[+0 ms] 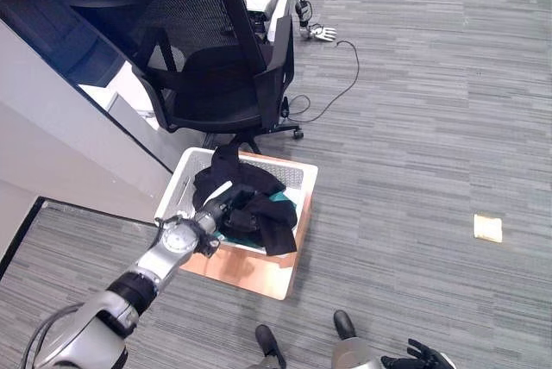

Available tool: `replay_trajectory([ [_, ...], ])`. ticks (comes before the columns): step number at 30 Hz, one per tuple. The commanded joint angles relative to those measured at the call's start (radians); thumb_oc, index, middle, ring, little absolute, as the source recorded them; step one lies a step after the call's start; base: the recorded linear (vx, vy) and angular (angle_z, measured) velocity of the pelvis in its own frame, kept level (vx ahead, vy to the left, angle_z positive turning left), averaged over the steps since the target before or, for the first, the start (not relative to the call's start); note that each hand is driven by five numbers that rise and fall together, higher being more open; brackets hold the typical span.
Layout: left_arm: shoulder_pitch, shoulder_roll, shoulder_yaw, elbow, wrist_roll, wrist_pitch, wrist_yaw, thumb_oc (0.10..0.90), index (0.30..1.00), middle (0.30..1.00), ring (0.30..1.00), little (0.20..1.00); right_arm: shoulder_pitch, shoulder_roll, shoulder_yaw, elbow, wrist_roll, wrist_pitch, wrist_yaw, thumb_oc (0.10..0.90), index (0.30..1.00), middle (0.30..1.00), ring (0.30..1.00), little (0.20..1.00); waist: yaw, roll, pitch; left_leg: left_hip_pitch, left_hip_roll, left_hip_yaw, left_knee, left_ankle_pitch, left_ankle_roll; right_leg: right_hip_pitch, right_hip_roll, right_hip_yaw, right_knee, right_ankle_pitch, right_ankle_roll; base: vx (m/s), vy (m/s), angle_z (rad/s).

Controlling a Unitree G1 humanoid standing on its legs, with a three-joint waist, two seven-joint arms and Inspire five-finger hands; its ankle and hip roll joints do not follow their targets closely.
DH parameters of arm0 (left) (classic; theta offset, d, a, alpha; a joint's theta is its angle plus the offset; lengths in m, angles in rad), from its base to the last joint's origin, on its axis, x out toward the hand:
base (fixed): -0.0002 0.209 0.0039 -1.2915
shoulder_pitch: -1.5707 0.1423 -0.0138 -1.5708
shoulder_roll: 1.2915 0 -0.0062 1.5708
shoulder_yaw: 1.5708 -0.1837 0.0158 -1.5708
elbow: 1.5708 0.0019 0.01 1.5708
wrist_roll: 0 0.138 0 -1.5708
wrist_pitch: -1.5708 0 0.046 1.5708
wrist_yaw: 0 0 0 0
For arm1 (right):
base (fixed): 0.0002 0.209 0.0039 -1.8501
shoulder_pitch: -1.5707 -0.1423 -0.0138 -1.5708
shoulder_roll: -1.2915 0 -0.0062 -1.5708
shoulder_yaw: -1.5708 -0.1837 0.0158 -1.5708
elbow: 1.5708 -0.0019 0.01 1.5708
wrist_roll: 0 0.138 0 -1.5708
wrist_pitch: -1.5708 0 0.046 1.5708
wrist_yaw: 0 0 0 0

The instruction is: Pick up bed clothes into laundry basket.

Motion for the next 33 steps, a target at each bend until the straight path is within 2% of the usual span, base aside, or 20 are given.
replay_trajectory([
  [1,-0.209,0.002,0.06,0.019,-0.004,-0.081,0.023,0.4,0.3,0.3,0.3,0.3,0.032,-0.061,-0.002,-0.033,-0.011,-0.017,-0.026,0.8,0.9,0.9,0.9,0.9,-0.007,0.019,-0.017,0.086,0.034,0.012,0.005,-0.102,-0.049,-0.04,0.006,-0.004,0.006,0.012,0.028,0.0,0.0,0.0],
  [9,-0.294,0.015,0.001,0.032,0.017,-0.084,0.01,0.4,0.3,0.3,0.3,0.3,0.045,-0.054,-0.014,-0.052,0.006,-0.026,-0.032,0.8,0.9,0.9,0.9,0.9,-0.033,0.04,-0.007,0.09,0.034,0.025,0.005,-0.103,-0.051,-0.047,0.007,0.01,0.006,0.013,0.031,0.01,-0.004,-0.07],
  [17,-0.263,0.042,0.003,0.132,0.093,-0.072,-0.005,0.4,0.3,0.3,0.3,0.3,0.053,-0.064,-0.045,-0.04,0.018,-0.03,-0.038,0.8,0.9,0.9,0.9,0.9,-0.048,0.049,0.012,0.088,0.034,0.037,0.005,-0.102,-0.053,-0.052,0.009,0.016,0.006,0.016,0.031,0.0,0.0,-0.01],
  [25,-0.237,0.06,0.05,0.247,0.138,-0.064,-0.003,0.4,0.3,0.3,0.3,0.3,0.068,-0.073,-0.059,-0.018,0.018,-0.031,-0.033,0.8,0.9,0.9,0.9,0.9,-0.046,0.041,0.015,0.084,0.037,0.034,0.005,-0.102,-0.055,-0.051,0.012,0.01,0.004,0.016,0.029,0.0,0.0,0.0],
  [33,-0.289,0.114,0.093,0.439,0.235,-0.058,0.024,0.4,0.3,0.3,0.3,0.3,0.056,-0.088,-0.04,-0.062,0.023,-0.041,-0.019,0.8,0.9,0.9,0.9,0.9,-0.046,0.025,0.02,0.073,0.043,0.035,0.005,-0.099,-0.06,-0.063,0.017,0.007,0.003,0.02,0.027,0.0,0.0,0.0],
])
